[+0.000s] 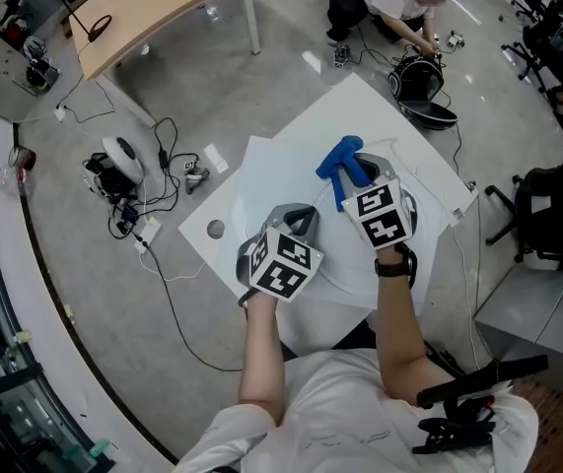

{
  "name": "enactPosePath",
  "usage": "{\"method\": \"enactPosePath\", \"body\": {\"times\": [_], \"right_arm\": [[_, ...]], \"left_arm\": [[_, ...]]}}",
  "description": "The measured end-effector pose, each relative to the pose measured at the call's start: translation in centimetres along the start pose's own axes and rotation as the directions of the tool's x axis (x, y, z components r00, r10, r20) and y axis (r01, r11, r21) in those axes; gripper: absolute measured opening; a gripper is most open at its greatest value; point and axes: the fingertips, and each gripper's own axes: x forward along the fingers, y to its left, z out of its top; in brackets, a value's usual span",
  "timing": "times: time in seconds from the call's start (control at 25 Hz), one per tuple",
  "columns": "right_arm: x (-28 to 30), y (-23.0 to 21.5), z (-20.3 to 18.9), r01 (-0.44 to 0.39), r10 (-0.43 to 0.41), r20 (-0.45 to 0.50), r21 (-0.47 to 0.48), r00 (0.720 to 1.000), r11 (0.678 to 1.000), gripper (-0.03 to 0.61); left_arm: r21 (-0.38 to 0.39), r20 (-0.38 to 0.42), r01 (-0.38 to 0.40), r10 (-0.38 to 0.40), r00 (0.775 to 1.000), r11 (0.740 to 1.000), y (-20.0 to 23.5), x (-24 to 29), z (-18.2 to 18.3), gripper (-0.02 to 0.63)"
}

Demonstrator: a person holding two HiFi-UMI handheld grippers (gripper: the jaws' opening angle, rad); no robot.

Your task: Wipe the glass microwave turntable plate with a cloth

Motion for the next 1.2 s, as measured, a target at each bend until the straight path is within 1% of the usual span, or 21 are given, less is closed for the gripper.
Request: {"method": "enactPosePath", "body": {"times": [0.12, 0.28, 0.44, 0.56, 0.8, 0.96, 1.08, 1.2], "right_arm": [[-0.6, -3.1, -1.1, 0.074, -0.074, -0.046, -0.003, 0.996, 0.997, 0.078], [-2.8, -6.9, -3.5, 0.165, -0.161, -0.088, 0.042, 0.983, 0.985, 0.078], [-5.5, -9.0, -6.5, 0.231, -0.22, -0.131, 0.079, 0.967, 0.97, 0.078], [-7.9, -9.9, -8.8, 0.29, -0.271, -0.162, 0.109, 0.949, 0.951, 0.078], [-12.8, -10.0, -13.2, 0.361, -0.326, -0.207, 0.163, 0.923, 0.918, 0.077], [-15.7, -8.5, -14.9, 0.384, -0.342, -0.228, 0.177, 0.912, 0.906, 0.077], [-17.6, -6.6, -15.7, 0.389, -0.346, -0.245, 0.158, 0.906, 0.907, 0.077], [-19.0, -4.3, -15.9, 0.369, -0.331, -0.253, 0.123, 0.909, 0.921, 0.077]], "left_arm": [[-0.013, 0.0, -0.014, 0.014, 1.0, 1.0, 0.3, 0.0, -0.1, 0.002], [-0.017, 0.001, -0.034, 0.034, 0.999, 0.999, 0.6, 0.2, 0.0, 0.002], [-0.022, -0.002, -0.059, 0.059, 0.998, 0.998, 0.8, 0.1, -0.4, 0.002], [-0.014, -0.001, -0.066, 0.066, 0.998, 0.998, 1.2, 0.2, -0.5, 0.002], [0.005, -0.008, -0.081, 0.081, 0.997, 0.997, 1.2, 0.2, -0.4, 0.002], [0.016, 0.005, -0.091, 0.091, 0.996, 0.996, 1.0, -0.1, -0.3, 0.002], [0.03, 0.011, -0.099, 0.099, 0.995, 0.995, 0.7, -0.5, -0.6, 0.002], [0.033, 0.01, -0.099, 0.099, 0.995, 0.995, 0.2, -0.9, -1.1, 0.002]]}}
